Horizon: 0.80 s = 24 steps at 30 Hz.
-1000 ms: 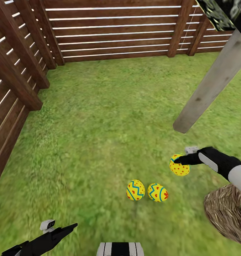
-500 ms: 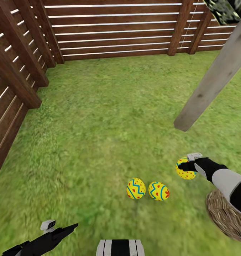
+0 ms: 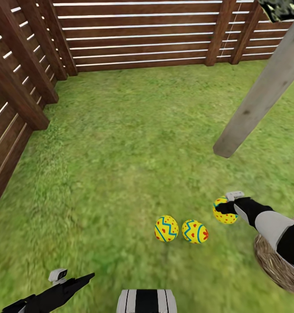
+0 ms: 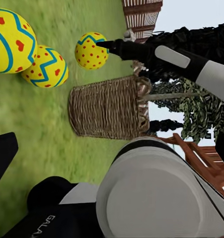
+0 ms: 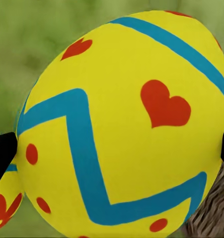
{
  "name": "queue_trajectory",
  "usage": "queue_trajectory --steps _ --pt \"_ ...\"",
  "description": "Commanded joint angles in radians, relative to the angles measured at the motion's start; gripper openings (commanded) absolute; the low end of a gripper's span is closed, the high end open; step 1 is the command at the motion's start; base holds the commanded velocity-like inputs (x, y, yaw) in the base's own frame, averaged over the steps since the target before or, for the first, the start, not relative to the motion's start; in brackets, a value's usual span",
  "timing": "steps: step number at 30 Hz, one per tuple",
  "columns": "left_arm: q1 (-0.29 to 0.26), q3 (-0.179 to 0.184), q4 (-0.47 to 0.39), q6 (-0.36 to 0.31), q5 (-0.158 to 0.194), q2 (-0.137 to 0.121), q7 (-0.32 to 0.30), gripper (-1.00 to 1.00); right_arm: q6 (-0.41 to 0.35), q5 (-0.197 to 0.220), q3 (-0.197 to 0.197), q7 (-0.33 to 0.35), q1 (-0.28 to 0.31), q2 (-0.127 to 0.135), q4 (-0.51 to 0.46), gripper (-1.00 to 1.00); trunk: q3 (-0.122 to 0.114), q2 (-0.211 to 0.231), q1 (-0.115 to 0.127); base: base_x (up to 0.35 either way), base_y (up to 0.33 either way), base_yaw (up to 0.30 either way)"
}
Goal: Take the three Easter eggs out of the wicker basket on the lawn in the garden, then place them on the lawn next to a single tree (choose any tree) so that all three eggs are next to the same tree and none are left in the basket.
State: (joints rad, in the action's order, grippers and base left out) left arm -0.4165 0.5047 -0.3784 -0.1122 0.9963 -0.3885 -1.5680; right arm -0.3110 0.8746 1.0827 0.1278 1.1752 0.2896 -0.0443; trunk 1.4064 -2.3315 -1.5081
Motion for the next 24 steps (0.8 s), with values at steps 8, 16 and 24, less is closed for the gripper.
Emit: queue_trajectory --steps 8,16,24 --pt "-0.001 0.008 0.0 -0.011 0.006 -0.001 -0.003 1.0 0.032 0.006 0.006 -0.067 -0.017 -0.004 0.0 -1.0 0.026 -0.057 -0.031 0.0 0.0 0.0" --pt "-0.001 0.007 0.0 -0.011 0.008 -0.001 -0.003 1.0 0.073 0.006 0.006 -0.107 -0.04 -0.004 0.003 -1.0 0.051 -0.113 -0.061 0.0 0.0 0.0" --pt "-0.001 0.007 0.0 -0.011 0.008 -0.001 -0.003 1.0 0.075 0.006 0.006 -0.108 -0.049 -0.004 0.015 -1.0 0.076 -0.169 -0.092 0.0 0.0 0.0"
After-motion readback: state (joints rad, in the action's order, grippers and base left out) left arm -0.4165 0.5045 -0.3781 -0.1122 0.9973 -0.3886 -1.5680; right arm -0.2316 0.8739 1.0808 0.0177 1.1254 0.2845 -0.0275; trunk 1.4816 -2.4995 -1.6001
